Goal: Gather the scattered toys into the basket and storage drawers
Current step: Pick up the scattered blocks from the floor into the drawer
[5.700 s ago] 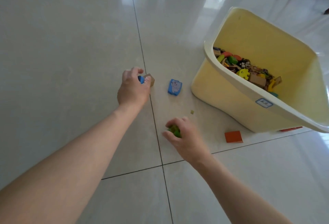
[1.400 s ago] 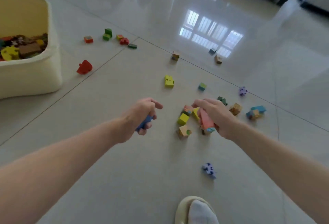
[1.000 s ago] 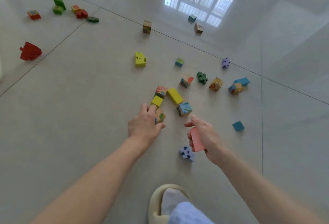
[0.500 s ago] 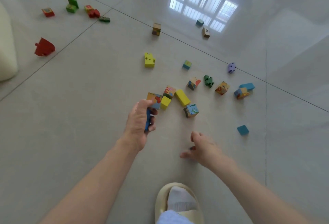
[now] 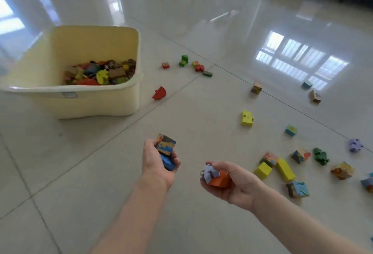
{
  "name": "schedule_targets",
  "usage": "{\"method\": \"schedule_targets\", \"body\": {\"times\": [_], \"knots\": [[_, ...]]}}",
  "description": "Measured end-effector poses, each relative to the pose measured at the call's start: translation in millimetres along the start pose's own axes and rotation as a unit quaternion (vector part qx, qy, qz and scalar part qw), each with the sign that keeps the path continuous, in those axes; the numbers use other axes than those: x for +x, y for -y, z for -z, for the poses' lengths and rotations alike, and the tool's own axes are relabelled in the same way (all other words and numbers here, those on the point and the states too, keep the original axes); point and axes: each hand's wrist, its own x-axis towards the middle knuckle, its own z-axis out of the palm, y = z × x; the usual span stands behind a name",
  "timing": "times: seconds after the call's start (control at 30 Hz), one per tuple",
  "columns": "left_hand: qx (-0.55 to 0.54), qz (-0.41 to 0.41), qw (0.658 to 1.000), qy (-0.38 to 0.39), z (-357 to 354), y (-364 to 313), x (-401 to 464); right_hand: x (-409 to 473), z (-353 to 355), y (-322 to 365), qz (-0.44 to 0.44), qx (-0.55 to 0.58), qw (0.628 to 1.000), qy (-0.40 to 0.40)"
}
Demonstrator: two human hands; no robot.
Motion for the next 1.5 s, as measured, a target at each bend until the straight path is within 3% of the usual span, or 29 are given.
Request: {"method": "schedule_targets", "body": {"times": [0.17,0.27,0.37,0.5,0.63,0.83,0.93,1.03,1.1,1.13,1.17,1.23,1.3,1.43,1.5], "knots": [[-0.071,-0.109,0.991,-0.011,-6,-134,-5,6,-144,50,0.055,-0.095,0.991,0.080],[-0.131,-0.181,0.971,0.086,-7,-204,-11,5,-215,73,0.103,-0.092,0.975,0.174],[-0.136,-0.209,0.956,0.152,4,-239,-6,10,-238,75,0.130,-0.044,0.957,0.257],[-0.074,-0.205,0.964,0.155,6,-224,-9,24,-204,65,0.130,-0.072,0.961,0.234],[0.052,-0.187,0.969,0.151,-19,-169,-8,23,-135,65,0.139,-0.161,0.965,0.153],[0.283,-0.163,0.916,0.233,-67,-41,-2,2,-5,51,0.185,-0.158,0.970,0.012],[0.399,-0.143,0.857,0.294,-81,33,0,-12,66,39,0.230,-0.148,0.958,-0.091],[0.520,-0.142,0.771,0.339,-86,95,4,-24,128,32,0.282,-0.120,0.925,-0.222],[0.601,-0.186,0.698,0.342,-88,127,11,-32,161,30,0.286,-0.124,0.902,-0.298],[0.645,-0.229,0.646,0.339,-89,141,16,-36,173,30,0.281,-0.137,0.893,-0.325],[0.677,-0.275,0.599,0.329,-92,153,21,-38,184,31,0.276,-0.153,0.885,-0.342],[0.711,-0.331,0.545,0.297,-96,170,29,-41,197,34,0.272,-0.184,0.873,-0.360],[0.743,-0.350,0.505,0.265,-102,185,36,-38,206,39,0.269,-0.211,0.866,-0.364],[0.819,-0.371,0.377,0.224,-106,203,37,-26,216,46,0.275,-0.284,0.841,-0.370],[0.823,-0.385,0.364,0.204,-104,206,37,-19,217,48,0.286,-0.323,0.829,-0.357]]}}
